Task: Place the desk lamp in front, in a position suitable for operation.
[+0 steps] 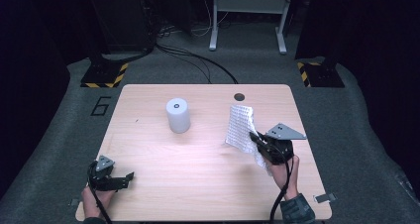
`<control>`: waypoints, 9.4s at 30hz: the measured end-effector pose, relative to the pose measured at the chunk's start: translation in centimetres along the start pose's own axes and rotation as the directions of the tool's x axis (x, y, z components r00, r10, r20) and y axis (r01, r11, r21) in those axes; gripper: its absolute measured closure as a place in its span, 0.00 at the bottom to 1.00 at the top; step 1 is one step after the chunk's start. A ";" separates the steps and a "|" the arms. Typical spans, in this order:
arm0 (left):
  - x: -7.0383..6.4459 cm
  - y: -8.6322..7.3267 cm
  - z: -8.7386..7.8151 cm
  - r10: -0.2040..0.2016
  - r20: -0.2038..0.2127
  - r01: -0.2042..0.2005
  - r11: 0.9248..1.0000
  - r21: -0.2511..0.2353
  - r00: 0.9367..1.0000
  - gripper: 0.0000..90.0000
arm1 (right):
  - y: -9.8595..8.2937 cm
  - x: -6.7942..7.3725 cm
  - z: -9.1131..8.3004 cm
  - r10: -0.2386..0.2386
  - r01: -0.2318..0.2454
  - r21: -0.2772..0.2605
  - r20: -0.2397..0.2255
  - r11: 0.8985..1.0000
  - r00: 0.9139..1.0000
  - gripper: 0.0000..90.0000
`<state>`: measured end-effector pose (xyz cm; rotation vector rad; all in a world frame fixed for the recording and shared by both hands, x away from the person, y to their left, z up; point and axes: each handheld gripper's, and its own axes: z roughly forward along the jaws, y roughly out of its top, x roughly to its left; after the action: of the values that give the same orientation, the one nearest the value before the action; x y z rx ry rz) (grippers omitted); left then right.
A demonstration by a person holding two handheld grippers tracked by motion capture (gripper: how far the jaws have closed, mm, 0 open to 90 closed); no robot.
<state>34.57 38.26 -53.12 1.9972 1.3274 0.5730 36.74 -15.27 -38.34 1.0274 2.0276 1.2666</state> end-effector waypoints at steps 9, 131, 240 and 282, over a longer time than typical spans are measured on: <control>0.0 0.0 0.0 -0.001 -0.001 0.001 1.000 -0.001 1.000 0.07 | -1.0 -2.0 -1.1 0.039 -0.040 0.005 0.071 0.999 0.997 0.94; -4.5 17.1 5.4 0.157 0.209 -0.147 0.987 -0.063 0.965 0.00 | -17.9 -9.0 -4.0 0.199 -0.262 0.217 0.273 0.941 0.941 0.00; -15.2 23.8 3.1 0.389 0.339 -0.344 0.920 -0.185 0.857 0.10 | -18.0 -9.3 -3.9 0.219 -0.278 0.224 0.254 0.934 0.942 0.05; -19.7 18.7 6.6 0.389 0.419 -0.380 0.919 -0.108 0.821 0.10 | -18.0 -9.1 -3.9 0.215 -0.275 0.238 0.250 0.931 0.944 0.06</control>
<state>43.15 13.26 -43.92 2.2264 0.6474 0.2831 33.22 -29.58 -52.63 1.5222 1.9777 0.9539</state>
